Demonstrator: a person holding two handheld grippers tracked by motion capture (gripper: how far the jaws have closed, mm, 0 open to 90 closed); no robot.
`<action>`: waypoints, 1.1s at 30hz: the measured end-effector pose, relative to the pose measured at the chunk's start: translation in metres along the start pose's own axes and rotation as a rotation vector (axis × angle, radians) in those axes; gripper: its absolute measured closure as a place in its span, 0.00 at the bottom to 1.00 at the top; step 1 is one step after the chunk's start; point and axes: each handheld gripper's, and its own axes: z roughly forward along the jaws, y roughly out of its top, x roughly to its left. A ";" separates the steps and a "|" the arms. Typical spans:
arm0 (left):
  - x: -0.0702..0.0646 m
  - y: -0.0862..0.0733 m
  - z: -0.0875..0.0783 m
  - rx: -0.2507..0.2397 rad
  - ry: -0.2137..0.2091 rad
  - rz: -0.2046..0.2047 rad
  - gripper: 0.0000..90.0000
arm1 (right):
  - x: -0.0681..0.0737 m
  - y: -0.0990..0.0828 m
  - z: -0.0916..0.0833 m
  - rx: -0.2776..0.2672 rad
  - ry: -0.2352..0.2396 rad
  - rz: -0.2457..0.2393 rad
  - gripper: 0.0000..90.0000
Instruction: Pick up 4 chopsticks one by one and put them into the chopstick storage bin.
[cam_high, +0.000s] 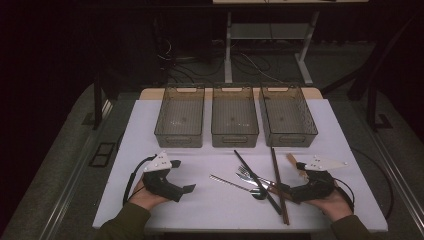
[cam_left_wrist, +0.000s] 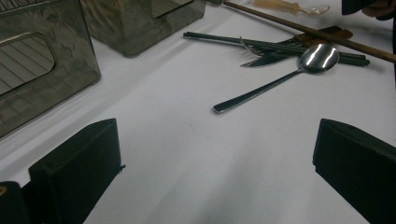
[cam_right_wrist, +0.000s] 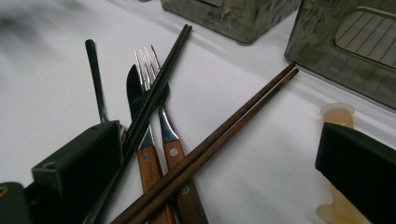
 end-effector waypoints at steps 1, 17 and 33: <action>0.000 0.000 0.000 0.003 0.000 0.001 0.00 | 0.000 0.000 0.000 -0.004 0.001 -0.002 0.00; -0.002 -0.001 0.001 0.007 0.001 -0.005 0.00 | -0.005 0.010 -0.002 0.003 -0.021 0.018 0.07; -0.002 -0.002 0.002 0.007 0.000 -0.017 0.01 | -0.014 0.025 0.007 0.020 -0.047 0.057 0.46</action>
